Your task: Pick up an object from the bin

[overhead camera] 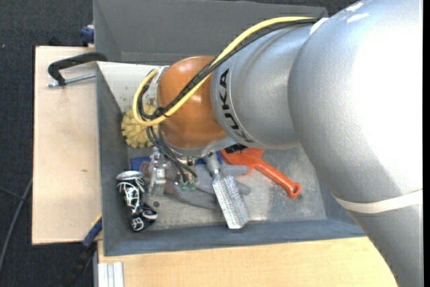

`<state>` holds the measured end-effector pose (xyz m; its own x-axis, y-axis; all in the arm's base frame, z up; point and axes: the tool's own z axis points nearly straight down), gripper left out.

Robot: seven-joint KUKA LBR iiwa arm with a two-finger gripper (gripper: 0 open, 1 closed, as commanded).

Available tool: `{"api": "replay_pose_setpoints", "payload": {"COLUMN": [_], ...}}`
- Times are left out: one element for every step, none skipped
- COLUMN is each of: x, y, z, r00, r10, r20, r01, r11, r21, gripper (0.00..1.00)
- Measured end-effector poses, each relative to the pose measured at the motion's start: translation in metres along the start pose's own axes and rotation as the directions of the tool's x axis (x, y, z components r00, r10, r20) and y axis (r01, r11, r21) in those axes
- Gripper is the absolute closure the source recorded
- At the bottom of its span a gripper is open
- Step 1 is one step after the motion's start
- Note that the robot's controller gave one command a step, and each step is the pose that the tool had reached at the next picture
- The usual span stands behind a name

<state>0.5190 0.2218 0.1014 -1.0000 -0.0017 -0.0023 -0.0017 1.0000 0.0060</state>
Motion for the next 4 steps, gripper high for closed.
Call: {"api": "replay_pose_setpoints", "payload": {"x": [-0.006,-0.041,-0.024,-0.009], "y": [-0.043,-0.054,-0.054,-0.047], "z": [0.005,0.015,0.01,0.013], "r00": [0.997,0.992,0.963,0.955], "r10": [-0.077,-0.128,-0.269,-0.298], "r20": [0.004,0.0,0.021,0.011], "r01": [0.077,0.128,0.269,0.298], "r11": [0.997,0.992,0.963,0.955], "r21": [-0.006,0.002,-0.005,0.001], "gripper": [1.0,1.0,1.0,1.0]}}
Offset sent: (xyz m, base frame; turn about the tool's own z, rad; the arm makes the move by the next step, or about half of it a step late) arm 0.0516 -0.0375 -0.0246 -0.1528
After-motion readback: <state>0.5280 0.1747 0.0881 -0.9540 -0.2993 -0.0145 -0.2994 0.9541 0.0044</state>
